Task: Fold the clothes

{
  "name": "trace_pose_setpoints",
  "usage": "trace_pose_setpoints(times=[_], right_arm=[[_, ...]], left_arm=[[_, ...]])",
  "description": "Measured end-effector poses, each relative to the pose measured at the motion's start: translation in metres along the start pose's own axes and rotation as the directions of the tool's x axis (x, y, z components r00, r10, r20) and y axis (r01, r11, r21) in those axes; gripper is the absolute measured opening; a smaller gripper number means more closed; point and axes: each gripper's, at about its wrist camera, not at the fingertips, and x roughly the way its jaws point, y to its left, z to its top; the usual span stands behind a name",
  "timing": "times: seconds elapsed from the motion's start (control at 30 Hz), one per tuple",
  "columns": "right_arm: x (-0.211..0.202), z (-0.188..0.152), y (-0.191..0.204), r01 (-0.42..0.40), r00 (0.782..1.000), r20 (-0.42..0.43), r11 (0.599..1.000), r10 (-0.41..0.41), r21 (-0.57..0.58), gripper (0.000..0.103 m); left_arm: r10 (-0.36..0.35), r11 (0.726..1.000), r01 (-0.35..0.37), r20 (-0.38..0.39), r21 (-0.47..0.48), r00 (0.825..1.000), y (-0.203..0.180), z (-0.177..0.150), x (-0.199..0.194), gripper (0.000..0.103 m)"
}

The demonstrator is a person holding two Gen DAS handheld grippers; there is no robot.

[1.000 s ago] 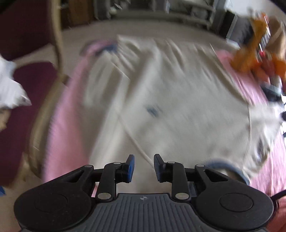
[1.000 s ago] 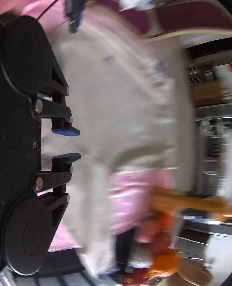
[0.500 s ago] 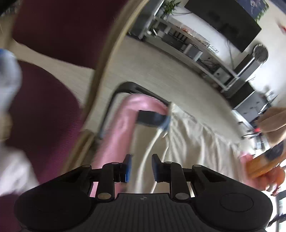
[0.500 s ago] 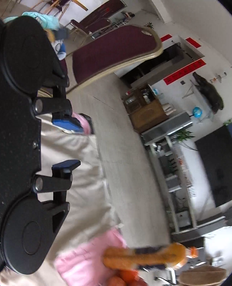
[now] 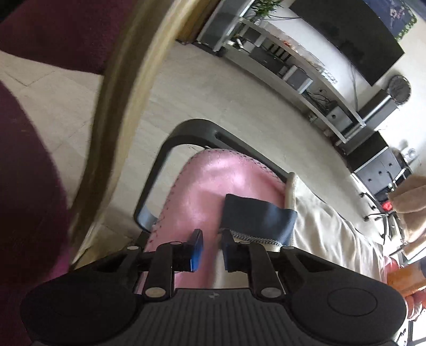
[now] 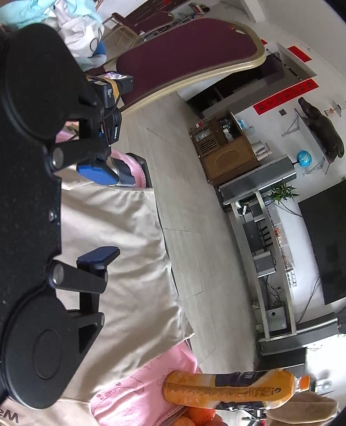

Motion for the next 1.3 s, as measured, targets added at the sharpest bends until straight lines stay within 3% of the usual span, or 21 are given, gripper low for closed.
trace_pose_setpoints(times=[0.07,0.23,0.27,0.33,0.43,0.53,0.7,0.83,0.93,1.0,1.1,1.23,1.3], right_arm=[[0.003,-0.002,0.004,0.004,1.000,-0.009,1.000,-0.004,-0.010,0.050],[0.005,-0.008,0.013,0.013,1.000,-0.028,1.000,-0.014,-0.025,0.050],[0.005,-0.008,0.013,0.014,0.999,-0.030,1.000,-0.015,-0.024,0.050],[0.003,-0.009,0.013,0.020,0.999,-0.030,1.000,-0.021,-0.022,0.050],[-0.007,-0.006,0.011,0.041,0.999,-0.001,0.999,-0.041,-0.021,0.050],[-0.028,-0.001,0.006,0.045,0.998,0.044,0.999,-0.045,0.005,0.050],[-0.069,0.002,-0.008,0.013,0.995,0.094,0.997,-0.020,0.076,0.052],[-0.095,-0.003,-0.012,-0.037,0.992,0.122,0.992,0.023,0.118,0.053],[-0.108,-0.009,-0.008,-0.083,0.990,0.125,0.987,0.066,0.137,0.053],[-0.113,-0.013,-0.003,-0.107,0.989,0.119,0.985,0.091,0.136,0.053],[-0.117,-0.017,0.011,-0.132,0.987,0.104,0.985,0.120,0.113,0.054],[-0.114,-0.024,0.029,-0.161,0.986,0.063,0.983,0.156,0.088,0.056],[-0.110,-0.028,0.037,-0.173,0.985,0.040,0.982,0.170,0.079,0.056]], left_arm=[[-0.017,1.000,0.017,0.000,0.026,1.000,-0.003,0.001,0.004,0.015],[0.035,0.989,-0.037,0.019,0.140,0.999,-0.019,-0.004,0.010,0.015],[0.047,0.987,-0.051,0.027,0.153,0.999,-0.021,-0.006,0.009,0.006],[0.070,0.981,-0.077,0.045,0.177,0.997,-0.025,-0.009,0.007,0.001],[0.079,0.975,-0.097,0.097,0.201,0.992,-0.036,-0.009,-0.013,0.000],[0.044,0.971,-0.086,0.184,0.224,0.982,-0.055,-0.006,-0.059,0.000],[-0.037,0.956,-0.068,0.346,0.286,0.938,-0.087,-0.015,-0.168,0.000],[-0.088,0.949,-0.069,0.467,0.309,0.880,-0.097,-0.043,-0.261,0.000],[-0.085,0.953,-0.094,0.552,0.287,0.829,-0.097,-0.072,-0.311,0.000],[-0.046,0.961,-0.129,0.603,0.244,0.797,-0.089,-0.090,-0.333,0.000],[0.054,0.967,-0.199,0.635,0.159,0.770,-0.069,-0.103,-0.346,0.000],[0.281,0.941,-0.339,0.599,-0.015,0.750,-0.028,-0.101,-0.329,0.000],[0.365,0.923,-0.370,0.543,-0.104,0.756,-0.003,-0.093,-0.318,0.001]])
